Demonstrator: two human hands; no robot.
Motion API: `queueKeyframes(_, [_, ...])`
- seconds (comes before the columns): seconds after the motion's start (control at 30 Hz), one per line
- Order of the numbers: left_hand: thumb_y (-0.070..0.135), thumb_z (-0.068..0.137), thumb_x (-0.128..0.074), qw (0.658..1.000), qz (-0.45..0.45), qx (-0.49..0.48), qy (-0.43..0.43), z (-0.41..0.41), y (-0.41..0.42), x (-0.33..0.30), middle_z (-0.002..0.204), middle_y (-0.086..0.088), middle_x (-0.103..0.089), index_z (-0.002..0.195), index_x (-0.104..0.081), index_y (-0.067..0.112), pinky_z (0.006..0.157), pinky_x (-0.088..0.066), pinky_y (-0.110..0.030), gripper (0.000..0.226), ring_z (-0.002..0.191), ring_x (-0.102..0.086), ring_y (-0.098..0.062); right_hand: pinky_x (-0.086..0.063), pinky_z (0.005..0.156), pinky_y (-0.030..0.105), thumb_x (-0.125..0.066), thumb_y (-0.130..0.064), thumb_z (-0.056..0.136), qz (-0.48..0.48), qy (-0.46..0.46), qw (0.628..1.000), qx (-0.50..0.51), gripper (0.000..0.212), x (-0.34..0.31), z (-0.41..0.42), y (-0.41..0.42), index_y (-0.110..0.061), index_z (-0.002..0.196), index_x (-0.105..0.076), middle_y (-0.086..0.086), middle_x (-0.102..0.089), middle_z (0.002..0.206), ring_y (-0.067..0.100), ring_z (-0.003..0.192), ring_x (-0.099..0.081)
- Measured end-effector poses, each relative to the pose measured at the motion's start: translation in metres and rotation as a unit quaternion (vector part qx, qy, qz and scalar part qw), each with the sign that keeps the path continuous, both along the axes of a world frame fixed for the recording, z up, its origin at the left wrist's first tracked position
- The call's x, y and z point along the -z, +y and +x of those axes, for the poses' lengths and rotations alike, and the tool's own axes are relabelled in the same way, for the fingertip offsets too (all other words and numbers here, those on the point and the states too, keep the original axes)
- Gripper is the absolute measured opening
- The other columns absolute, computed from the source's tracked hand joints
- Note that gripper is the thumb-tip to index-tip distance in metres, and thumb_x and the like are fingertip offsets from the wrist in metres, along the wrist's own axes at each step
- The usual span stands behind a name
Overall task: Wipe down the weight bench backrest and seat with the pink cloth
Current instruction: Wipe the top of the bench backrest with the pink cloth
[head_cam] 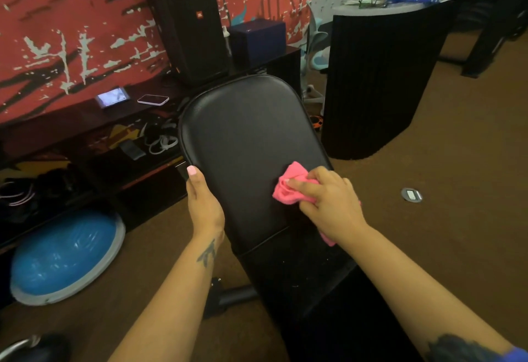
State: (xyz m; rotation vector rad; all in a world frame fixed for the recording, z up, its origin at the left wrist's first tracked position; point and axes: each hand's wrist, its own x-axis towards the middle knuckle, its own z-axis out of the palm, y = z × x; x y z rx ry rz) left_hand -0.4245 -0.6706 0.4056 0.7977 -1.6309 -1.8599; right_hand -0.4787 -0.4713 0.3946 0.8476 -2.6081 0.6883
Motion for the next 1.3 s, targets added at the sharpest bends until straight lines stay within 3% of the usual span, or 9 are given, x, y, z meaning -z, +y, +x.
queueKeyframes(0.17, [0.06,0.097,-0.02,1.0,-0.002,-0.002,-0.003,-0.001,-0.001,0.002,0.131,0.011,-0.046,0.146,-0.036,0.026,0.101,-0.035,-0.031,0.062,0.118,-0.042,-0.009,-0.041,0.072,0.039,-0.067,-0.024,0.074,0.046,-0.034,0.998,-0.03,0.039,0.013,0.011,0.025,-0.042,0.108,-0.065,-0.003,-0.055,0.095,0.021,0.087,-0.052])
queueKeyframes(0.33, [0.063,0.096,-0.02,1.0,-0.002,-0.011,-0.005,-0.003,-0.002,0.005,0.128,0.013,-0.046,0.145,-0.038,0.027,0.102,-0.034,-0.031,0.064,0.121,-0.043,-0.01,-0.038,0.074,0.039,-0.068,-0.02,0.075,0.011,-0.022,0.997,0.069,0.039,0.009,-0.016,0.027,-0.036,0.11,-0.066,0.003,-0.056,0.099,0.026,0.092,-0.052])
queueKeyframes(0.5, [0.071,0.091,-0.021,1.0,0.0,-0.013,-0.017,-0.005,-0.005,0.009,0.134,0.01,-0.049,0.143,-0.041,0.03,0.108,-0.036,-0.038,0.07,0.124,-0.045,-0.014,-0.039,0.07,0.036,-0.07,-0.017,0.073,0.009,-0.022,1.0,0.011,0.043,0.019,-0.001,0.024,-0.038,0.111,-0.065,0.0,-0.057,0.097,0.022,0.088,-0.053])
queueKeyframes(0.73, [0.071,0.09,-0.021,1.0,0.003,-0.02,-0.022,-0.003,-0.003,0.007,0.133,0.01,-0.048,0.143,-0.041,0.027,0.105,-0.035,-0.035,0.072,0.127,-0.044,-0.014,-0.034,0.073,0.034,-0.066,-0.023,0.08,-0.016,-0.033,0.994,0.104,0.035,0.015,-0.03,0.039,-0.038,0.112,-0.064,0.0,-0.054,0.099,0.021,0.091,-0.049])
queueKeyframes(0.93, [0.072,0.091,-0.019,0.999,-0.005,-0.026,-0.033,-0.004,-0.004,0.007,0.145,0.004,-0.045,0.145,-0.039,0.027,0.109,-0.032,-0.037,0.073,0.133,-0.041,-0.017,-0.036,0.073,0.035,-0.067,-0.019,0.076,-0.006,-0.036,0.999,0.034,0.039,0.018,-0.02,0.037,-0.039,0.11,-0.065,-0.002,-0.057,0.099,0.02,0.091,-0.051])
queueKeyframes(1.13, [0.079,0.084,-0.022,0.999,0.006,-0.028,-0.028,-0.005,-0.005,0.011,0.148,0.005,-0.043,0.148,-0.037,0.026,0.113,-0.03,-0.039,0.084,0.134,-0.039,-0.016,-0.031,0.074,0.033,-0.064,-0.024,0.081,-0.034,-0.07,0.988,0.131,0.034,0.02,-0.045,0.056,-0.04,0.112,-0.064,-0.001,-0.055,0.102,0.021,0.096,-0.048])
queueKeyframes(1.2, [0.083,0.078,-0.024,0.999,0.008,-0.034,-0.028,-0.006,-0.007,0.012,0.149,0.005,-0.043,0.148,-0.036,0.027,0.114,-0.029,-0.04,0.091,0.137,-0.038,-0.018,-0.033,0.076,0.034,-0.061,-0.021,0.082,-0.042,-0.068,0.988,0.13,0.04,0.014,-0.047,0.043,-0.039,0.117,-0.061,-0.001,-0.055,0.105,0.02,0.098,-0.048])
queueKeyframes(1.3, [0.078,0.085,-0.022,0.998,0.008,-0.045,-0.033,-0.007,-0.008,0.014,0.151,0.002,-0.041,0.149,-0.035,0.025,0.115,-0.028,-0.04,0.085,0.139,-0.036,-0.021,-0.038,0.081,0.036,-0.063,-0.019,0.08,-0.065,-0.089,0.989,0.097,0.042,0.017,-0.037,0.042,-0.04,0.116,-0.061,-0.005,-0.054,0.104,0.016,0.096,-0.047])
